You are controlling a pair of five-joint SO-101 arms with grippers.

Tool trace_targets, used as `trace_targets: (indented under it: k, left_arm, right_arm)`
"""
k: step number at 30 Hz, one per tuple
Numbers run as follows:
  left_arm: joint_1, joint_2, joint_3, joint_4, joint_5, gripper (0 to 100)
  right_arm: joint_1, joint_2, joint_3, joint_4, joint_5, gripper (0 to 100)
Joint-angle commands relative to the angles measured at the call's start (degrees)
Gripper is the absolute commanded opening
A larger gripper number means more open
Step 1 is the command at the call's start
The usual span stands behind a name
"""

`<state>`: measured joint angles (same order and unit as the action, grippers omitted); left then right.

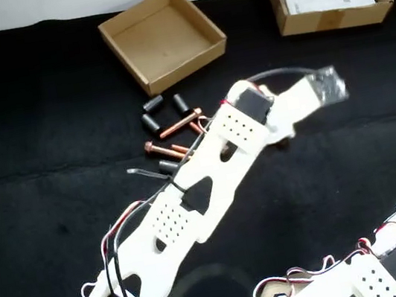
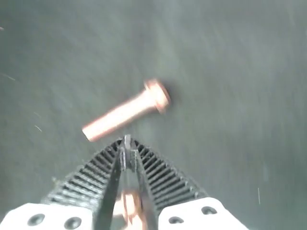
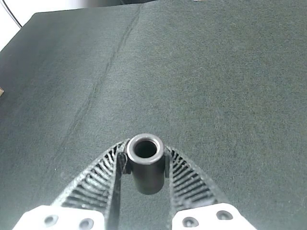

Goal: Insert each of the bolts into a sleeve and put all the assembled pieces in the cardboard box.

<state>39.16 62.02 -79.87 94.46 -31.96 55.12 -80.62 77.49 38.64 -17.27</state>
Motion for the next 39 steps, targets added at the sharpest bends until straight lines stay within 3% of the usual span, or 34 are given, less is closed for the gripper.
trace_targets:
  k: [1,4,10,16,20,32,36,39]
  left_arm:
    - [-2.7,-0.4,-2.4,1.8,-3.4,1]
    - [-3.1,1.5,-2.2,-3.2,-5.0,1]
    - [-0.5,7.3,-2.5,-7.1,-16.0,1]
    - [2.1,9.2,-2.3,-7.6,-17.1,1]
    - [2.2,9.3,-2.2,-12.2,-17.1,1]
    - [1.5,15.6,1.5,-42.0,-16.8,1]
    - [1.2,13.5,1.0,-42.5,-16.8,1]
    - [0.4,9.3,-1.6,-38.2,-16.8,1]
  right_arm:
    - [0.5,-0.4,-0.2,0.0,-0.4,0.8]
    - [0.5,-0.4,-0.2,0.0,-0.4,0.8]
    - [0.6,-0.4,-0.2,0.0,-0.2,0.8]
    - [0.6,-0.4,-0.2,0.0,-0.3,0.8]
    - [0.4,-0.4,-0.1,0.0,-0.4,0.8]
    - [1.6,-0.4,2.0,0.0,-0.1,0.8]
    - [1.7,-0.4,2.0,0.0,-0.1,0.8]
    - [1.7,-0.4,2.0,0.0,-0.1,0.8]
